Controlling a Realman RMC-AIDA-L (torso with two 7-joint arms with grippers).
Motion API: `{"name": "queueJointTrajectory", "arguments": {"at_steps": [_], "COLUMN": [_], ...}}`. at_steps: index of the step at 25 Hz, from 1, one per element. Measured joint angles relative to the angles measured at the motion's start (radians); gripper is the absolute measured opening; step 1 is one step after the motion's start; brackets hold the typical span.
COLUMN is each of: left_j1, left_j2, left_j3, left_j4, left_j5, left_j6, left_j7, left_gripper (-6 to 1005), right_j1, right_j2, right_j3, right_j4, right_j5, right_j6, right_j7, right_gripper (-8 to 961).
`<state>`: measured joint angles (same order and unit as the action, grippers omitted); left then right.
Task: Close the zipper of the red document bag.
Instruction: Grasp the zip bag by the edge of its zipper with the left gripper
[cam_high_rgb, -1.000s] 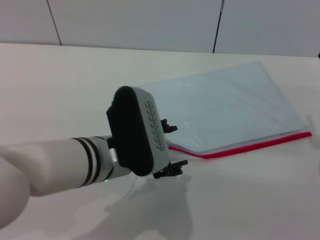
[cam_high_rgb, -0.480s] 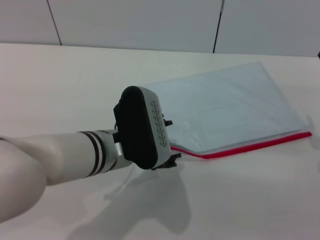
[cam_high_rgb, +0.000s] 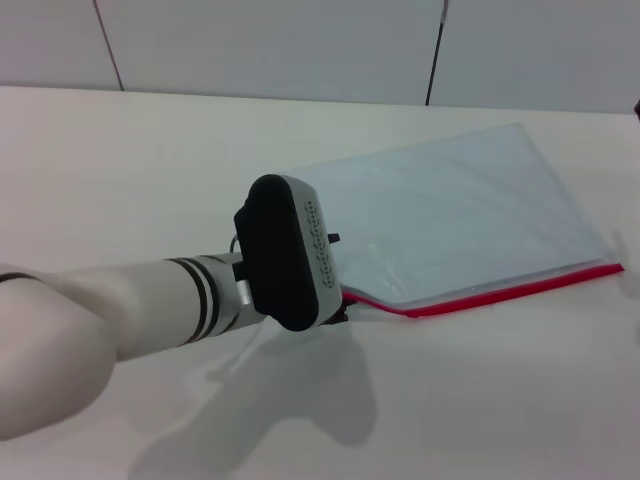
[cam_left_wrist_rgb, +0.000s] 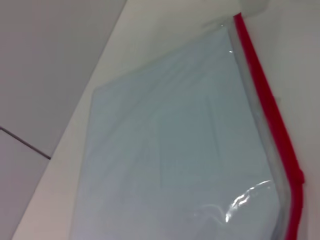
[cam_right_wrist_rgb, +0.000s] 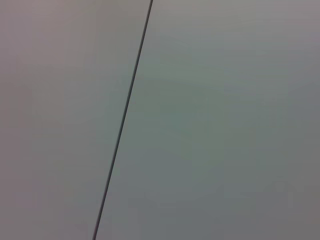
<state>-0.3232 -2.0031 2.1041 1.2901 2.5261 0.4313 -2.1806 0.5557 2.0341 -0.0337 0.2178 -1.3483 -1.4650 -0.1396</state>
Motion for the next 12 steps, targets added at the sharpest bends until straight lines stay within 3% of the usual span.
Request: {"name": "queueJointTrajectory", "arguments": {"at_steps": [12], "left_j1": [-0.065], "left_j2": [-0.024], "left_j3": [0.013], "left_j4": [-0.116], "left_j5": [-0.005], "left_j6": [-0.050], "left_j7": [0.019], "left_gripper": [792], "right_j1": [0.000], "right_j2": [0.000], "right_j3": [0.000], "right_j4": [0.000], "right_j5": [0.000], "right_j6": [0.000], "right_j7": [0.000], "right_gripper": [682]}}
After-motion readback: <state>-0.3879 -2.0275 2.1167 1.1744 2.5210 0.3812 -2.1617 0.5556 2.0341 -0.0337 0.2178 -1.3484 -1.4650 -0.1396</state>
